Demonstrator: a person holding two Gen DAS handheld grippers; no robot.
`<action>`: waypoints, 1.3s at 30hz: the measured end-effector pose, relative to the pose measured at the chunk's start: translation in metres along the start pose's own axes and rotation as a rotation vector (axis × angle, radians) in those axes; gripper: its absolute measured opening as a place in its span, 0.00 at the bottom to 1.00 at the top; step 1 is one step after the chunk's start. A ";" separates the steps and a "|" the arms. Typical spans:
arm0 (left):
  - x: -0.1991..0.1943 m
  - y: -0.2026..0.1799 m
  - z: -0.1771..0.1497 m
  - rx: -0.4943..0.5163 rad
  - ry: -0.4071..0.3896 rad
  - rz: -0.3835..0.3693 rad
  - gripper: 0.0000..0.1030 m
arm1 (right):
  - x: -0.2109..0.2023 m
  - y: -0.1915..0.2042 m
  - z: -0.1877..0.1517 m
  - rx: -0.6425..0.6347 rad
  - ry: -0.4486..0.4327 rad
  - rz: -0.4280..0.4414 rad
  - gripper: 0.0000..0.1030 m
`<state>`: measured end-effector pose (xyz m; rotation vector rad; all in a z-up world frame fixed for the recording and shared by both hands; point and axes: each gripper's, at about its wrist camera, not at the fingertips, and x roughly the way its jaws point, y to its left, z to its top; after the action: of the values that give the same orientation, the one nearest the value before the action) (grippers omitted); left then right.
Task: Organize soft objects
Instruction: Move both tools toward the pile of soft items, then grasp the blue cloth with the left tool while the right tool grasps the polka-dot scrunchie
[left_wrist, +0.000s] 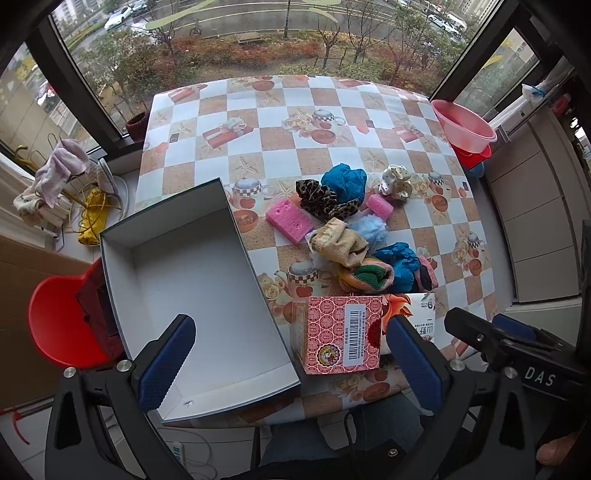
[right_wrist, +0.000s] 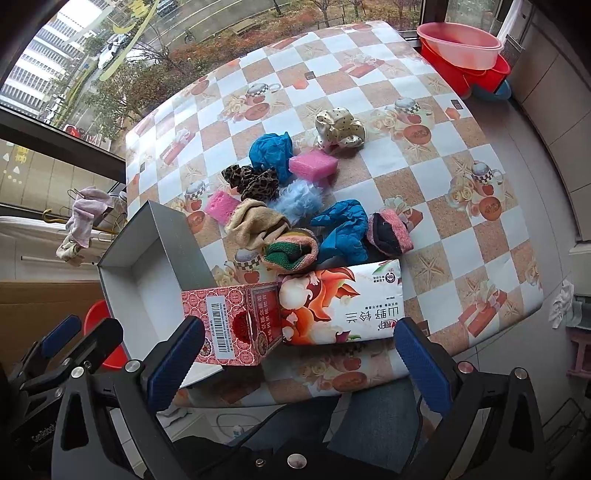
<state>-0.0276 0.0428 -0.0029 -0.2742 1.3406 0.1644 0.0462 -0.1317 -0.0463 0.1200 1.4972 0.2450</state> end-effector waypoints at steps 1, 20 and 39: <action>0.000 0.002 -0.001 -0.004 0.000 -0.002 1.00 | 0.000 0.000 0.000 0.001 0.000 0.000 1.00; 0.001 0.013 -0.007 -0.035 0.001 -0.021 1.00 | -0.004 0.007 -0.004 0.000 -0.003 -0.011 1.00; 0.005 0.017 0.000 0.002 0.013 0.019 1.00 | 0.001 0.004 -0.012 0.005 0.001 -0.017 1.00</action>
<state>-0.0316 0.0588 -0.0093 -0.2612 1.3570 0.1770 0.0339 -0.1286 -0.0469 0.1119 1.4992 0.2278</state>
